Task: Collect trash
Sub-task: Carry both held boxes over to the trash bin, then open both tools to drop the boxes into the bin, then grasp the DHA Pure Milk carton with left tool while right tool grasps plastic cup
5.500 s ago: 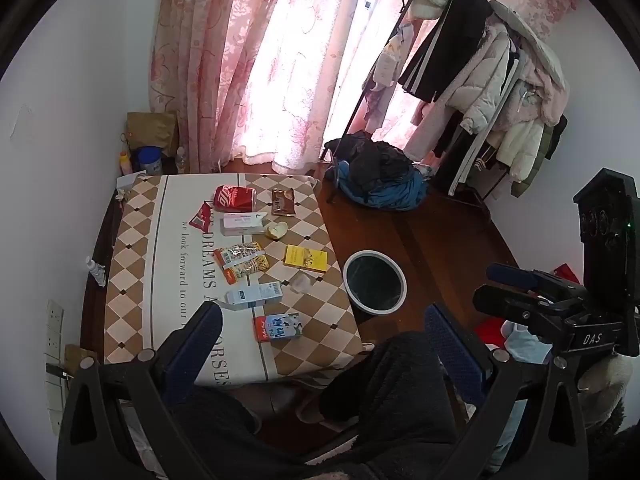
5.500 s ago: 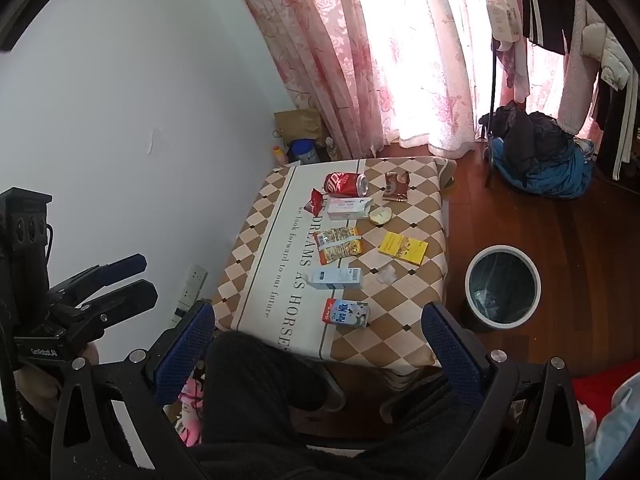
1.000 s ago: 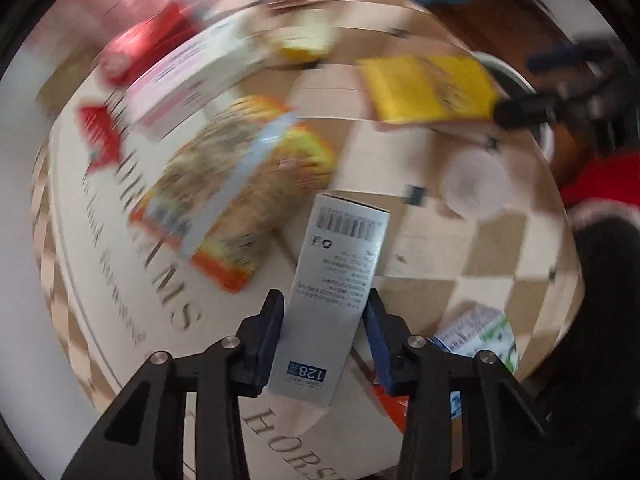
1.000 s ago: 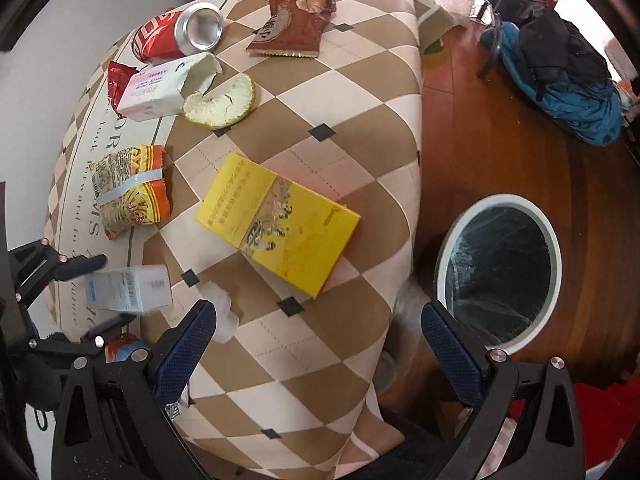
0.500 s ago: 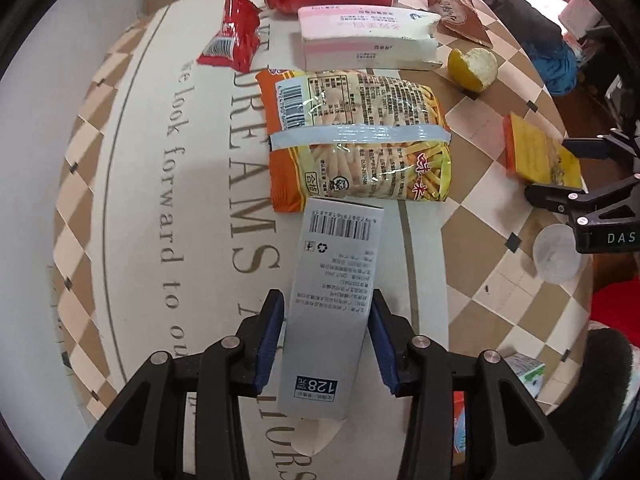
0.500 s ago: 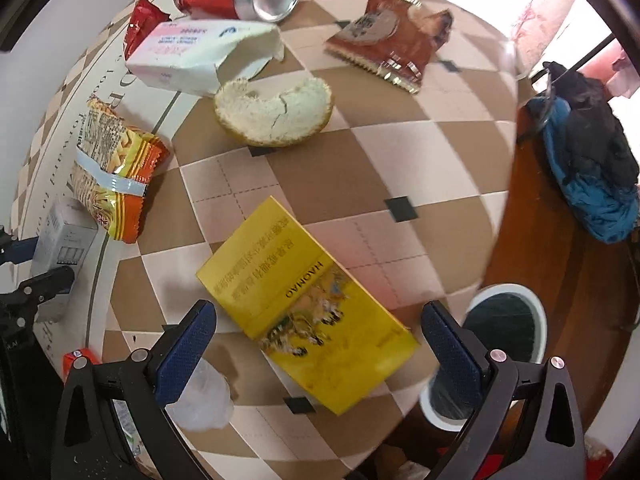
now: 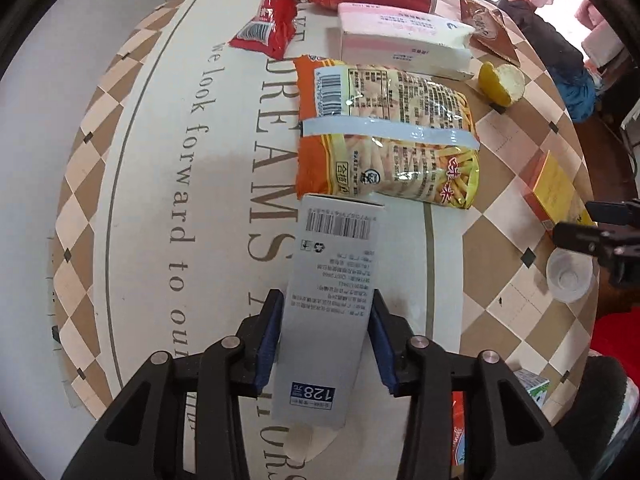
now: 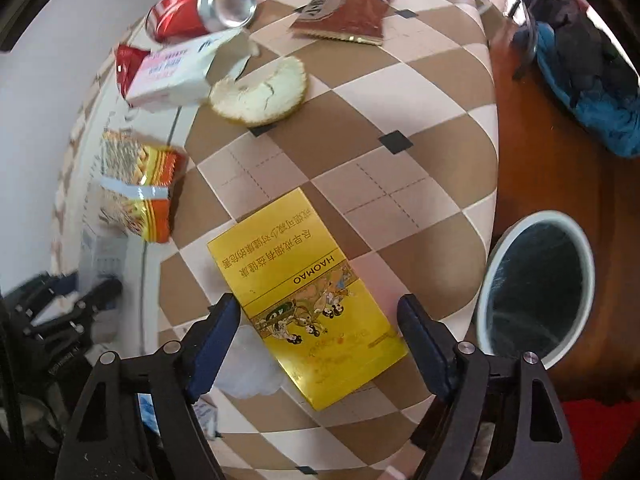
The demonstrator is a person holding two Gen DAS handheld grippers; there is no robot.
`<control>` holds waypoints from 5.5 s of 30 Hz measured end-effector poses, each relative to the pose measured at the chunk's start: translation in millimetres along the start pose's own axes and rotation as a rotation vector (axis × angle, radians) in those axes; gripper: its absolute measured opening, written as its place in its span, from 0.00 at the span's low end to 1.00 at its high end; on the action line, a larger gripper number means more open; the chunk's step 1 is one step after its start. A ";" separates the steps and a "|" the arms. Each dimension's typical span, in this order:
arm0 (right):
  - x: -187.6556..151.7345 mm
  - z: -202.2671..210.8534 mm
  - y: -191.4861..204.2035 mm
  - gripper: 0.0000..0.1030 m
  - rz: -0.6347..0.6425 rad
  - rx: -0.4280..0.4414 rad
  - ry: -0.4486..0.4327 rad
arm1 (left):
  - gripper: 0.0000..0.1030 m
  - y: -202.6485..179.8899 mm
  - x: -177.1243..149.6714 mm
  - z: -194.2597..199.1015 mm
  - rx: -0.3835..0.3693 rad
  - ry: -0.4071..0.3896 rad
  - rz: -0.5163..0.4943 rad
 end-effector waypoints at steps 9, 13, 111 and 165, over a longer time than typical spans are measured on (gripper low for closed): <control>-6.5 -6.6 20.9 0.67 0.023 -0.181 -0.002 | 0.30 6.3 -10.9 1.4 0.032 -0.036 0.065; 2.1 -2.9 25.3 0.66 -0.021 -0.156 -0.022 | 0.30 25.3 -19.5 21.5 0.073 -0.073 0.105; -240.7 208.9 -271.2 1.00 -0.742 -0.028 -0.447 | 0.95 -354.5 42.6 213.3 -0.139 -0.303 -0.293; -97.0 11.4 40.9 0.61 -0.285 0.127 -0.172 | 0.58 -79.9 -18.2 24.7 -0.160 0.028 -0.183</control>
Point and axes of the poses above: each gripper's, at about its wrist camera, not at the fingertips, and z roughly against the way its jaws point, y to its left, x to its top, the point moved 9 cm from there along -z, roughly the way its jaws point, and after that the axes turned 4 degrees about y, right-handed, at the moved point
